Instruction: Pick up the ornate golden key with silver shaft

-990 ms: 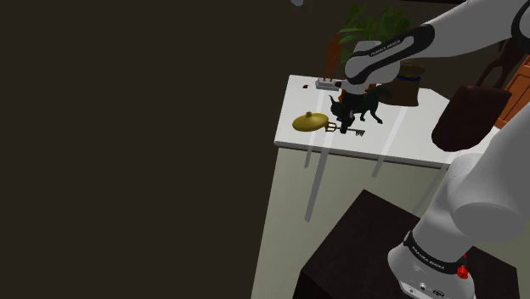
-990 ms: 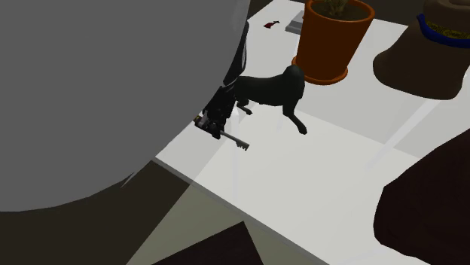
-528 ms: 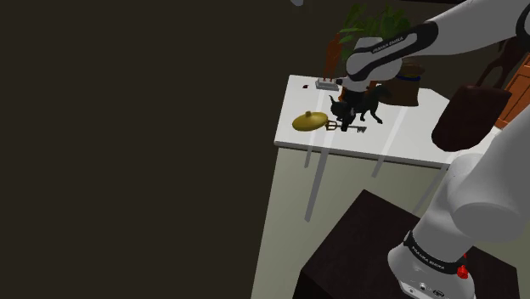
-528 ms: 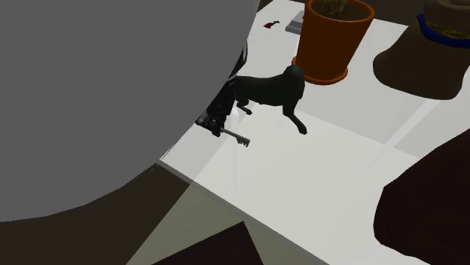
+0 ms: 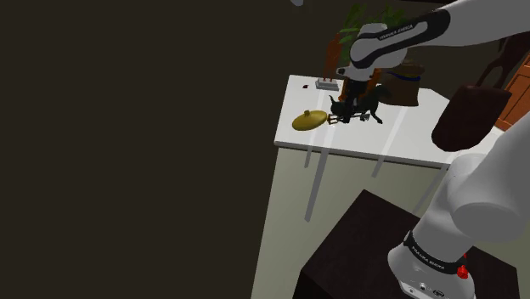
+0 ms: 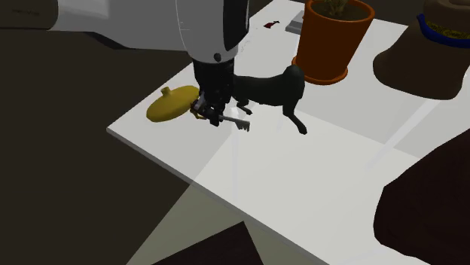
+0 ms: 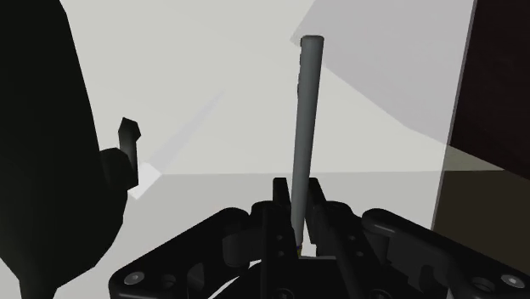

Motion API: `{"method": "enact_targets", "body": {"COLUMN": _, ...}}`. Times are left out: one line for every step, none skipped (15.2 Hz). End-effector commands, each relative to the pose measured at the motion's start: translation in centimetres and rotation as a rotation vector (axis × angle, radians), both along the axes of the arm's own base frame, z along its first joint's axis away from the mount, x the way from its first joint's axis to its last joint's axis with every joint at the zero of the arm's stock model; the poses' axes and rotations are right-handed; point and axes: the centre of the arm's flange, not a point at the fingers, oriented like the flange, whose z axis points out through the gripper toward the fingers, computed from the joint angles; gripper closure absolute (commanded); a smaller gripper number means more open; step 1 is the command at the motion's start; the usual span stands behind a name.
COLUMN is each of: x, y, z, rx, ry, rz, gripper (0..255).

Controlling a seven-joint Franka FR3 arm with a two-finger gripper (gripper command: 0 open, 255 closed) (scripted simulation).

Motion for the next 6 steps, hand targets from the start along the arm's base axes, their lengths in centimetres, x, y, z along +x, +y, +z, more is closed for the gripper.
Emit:
{"method": "enact_targets", "body": {"x": 0.0, "y": -0.1, "z": 1.2, "rx": 0.000, "ry": 0.000, "rz": 0.000, "gripper": 255}}
{"method": "enact_targets", "body": {"x": 0.0, "y": -0.1, "z": 1.8, "rx": 0.000, "ry": 0.000, "rz": 0.000, "gripper": 255}}
{"method": "enact_targets", "body": {"x": 0.0, "y": -0.1, "z": 2.3, "rx": 0.000, "ry": 0.000, "rz": 0.000, "gripper": 255}}
{"method": "enact_targets", "body": {"x": 0.0, "y": -0.1, "z": 2.8, "rx": 0.000, "ry": 0.000, "rz": 0.000, "gripper": 255}}
{"method": "enact_targets", "body": {"x": 0.0, "y": -0.1, "z": 2.9, "rx": 0.000, "ry": 0.000, "rz": 0.000, "gripper": 255}}
{"method": "enact_targets", "body": {"x": 0.0, "y": -0.1, "z": 2.9, "rx": 0.000, "ry": 0.000, "rz": 0.000, "gripper": 255}}
